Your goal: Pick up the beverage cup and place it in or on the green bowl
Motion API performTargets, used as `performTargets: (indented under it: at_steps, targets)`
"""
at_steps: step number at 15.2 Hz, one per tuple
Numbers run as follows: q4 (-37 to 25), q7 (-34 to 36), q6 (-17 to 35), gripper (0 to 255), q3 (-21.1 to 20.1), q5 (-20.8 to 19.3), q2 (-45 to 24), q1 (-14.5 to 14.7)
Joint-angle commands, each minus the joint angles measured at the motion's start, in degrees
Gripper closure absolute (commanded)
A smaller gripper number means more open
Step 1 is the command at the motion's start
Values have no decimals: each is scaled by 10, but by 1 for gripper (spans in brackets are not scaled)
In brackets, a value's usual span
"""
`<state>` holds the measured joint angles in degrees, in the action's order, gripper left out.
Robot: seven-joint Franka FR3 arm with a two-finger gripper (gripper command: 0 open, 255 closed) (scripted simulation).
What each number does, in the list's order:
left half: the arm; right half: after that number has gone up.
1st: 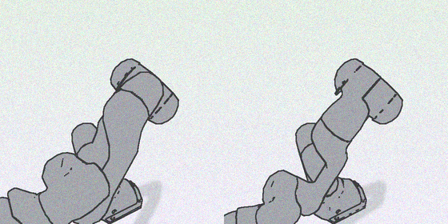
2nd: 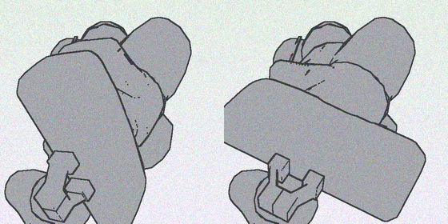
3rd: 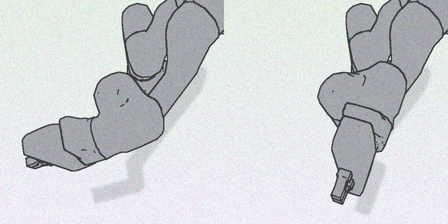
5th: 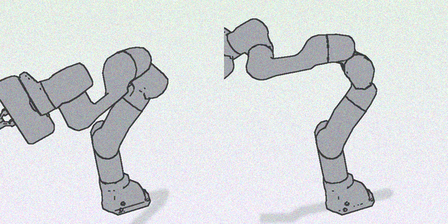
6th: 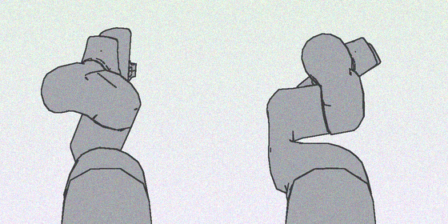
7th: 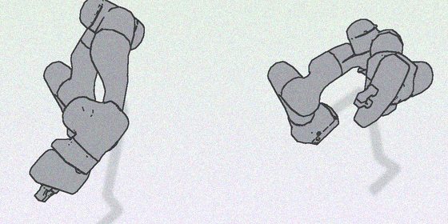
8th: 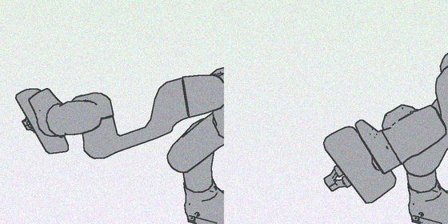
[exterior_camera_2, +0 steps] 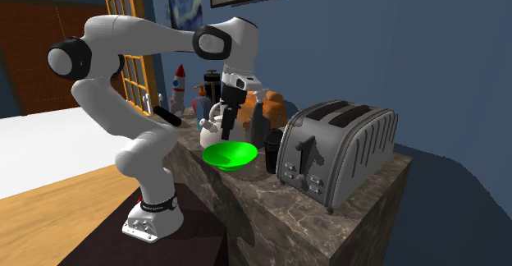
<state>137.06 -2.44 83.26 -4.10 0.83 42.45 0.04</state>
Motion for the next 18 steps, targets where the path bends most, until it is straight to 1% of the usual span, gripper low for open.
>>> performTargets:
  at_steps: [1,5,8,11,15,16,18]
  targets:
    - [0,0,0,0,0,0,0,0]
    - [-72,146,20,0,-48,22,-63,-39]
    - [-132,256,29,0,-79,26,-112,-70]
    - [-198,365,32,0,-107,19,-162,-100]
    - [-294,509,25,0,-139,-4,-230,-138]
    - [-312,534,22,0,-144,-10,-241,-144]
    - [-291,533,38,0,-143,-9,-236,-143]
